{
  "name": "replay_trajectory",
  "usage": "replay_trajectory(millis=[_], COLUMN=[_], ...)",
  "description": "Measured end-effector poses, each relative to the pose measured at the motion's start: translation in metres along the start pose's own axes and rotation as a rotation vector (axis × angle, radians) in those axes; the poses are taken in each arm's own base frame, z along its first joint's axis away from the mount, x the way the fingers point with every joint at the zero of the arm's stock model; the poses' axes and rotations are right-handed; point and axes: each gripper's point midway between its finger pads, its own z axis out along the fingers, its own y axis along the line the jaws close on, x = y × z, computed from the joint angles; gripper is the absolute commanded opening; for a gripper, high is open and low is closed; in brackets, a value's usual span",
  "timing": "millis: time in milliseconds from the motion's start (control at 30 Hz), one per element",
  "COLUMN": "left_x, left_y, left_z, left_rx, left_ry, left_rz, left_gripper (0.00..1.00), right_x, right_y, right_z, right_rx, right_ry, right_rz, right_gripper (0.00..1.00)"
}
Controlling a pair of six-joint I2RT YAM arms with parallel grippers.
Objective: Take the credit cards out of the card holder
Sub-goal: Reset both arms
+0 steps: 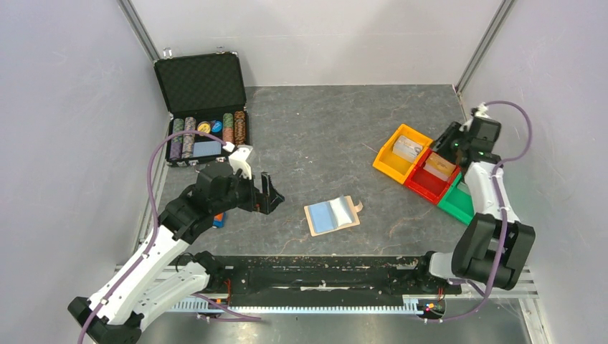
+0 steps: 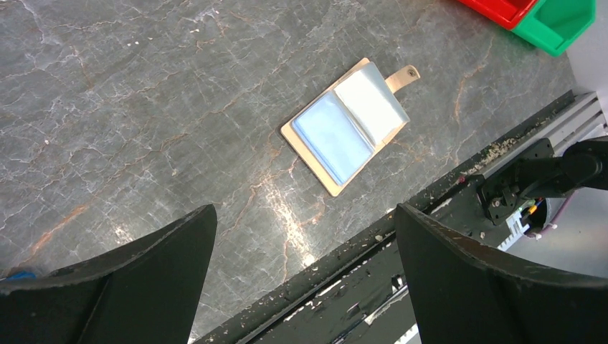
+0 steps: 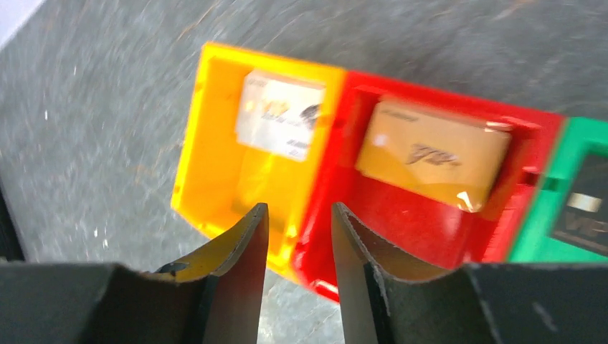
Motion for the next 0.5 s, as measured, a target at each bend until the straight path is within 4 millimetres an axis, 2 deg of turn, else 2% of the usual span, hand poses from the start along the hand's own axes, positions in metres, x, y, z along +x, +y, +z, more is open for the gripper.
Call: replay_trajectory(millis=[133, 300, 400, 500], left_x=[0.002, 0.008, 0.008, 0.009], left_y=[0.005, 0.009, 0.009, 0.007], left_z=[0.005, 0.012, 0.013, 0.019], left_rx=[-0.026, -0.046, -0.046, -0.041], left_ry=[0.017, 0.053, 0.053, 0.063], left_rz=[-0.003, -0.010, -0.020, -0.046], left_gripper=[1.00, 1.00, 1.00, 1.00], right_x=[0.031, 0.085, 0.095, 0.103], right_y=[0.040, 0.061, 0.077, 0.102], right_z=[-0.006, -0.025, -0.037, -0.052], right_rx=[-0.074, -0.126, -0.179, -0.262], right_ry=[0.052, 0.137, 0.143, 0.120], right_rz=[-0.131, -0.251, -0.298, -0.352], right_gripper=[0.42, 0.44, 0.46, 0.47])
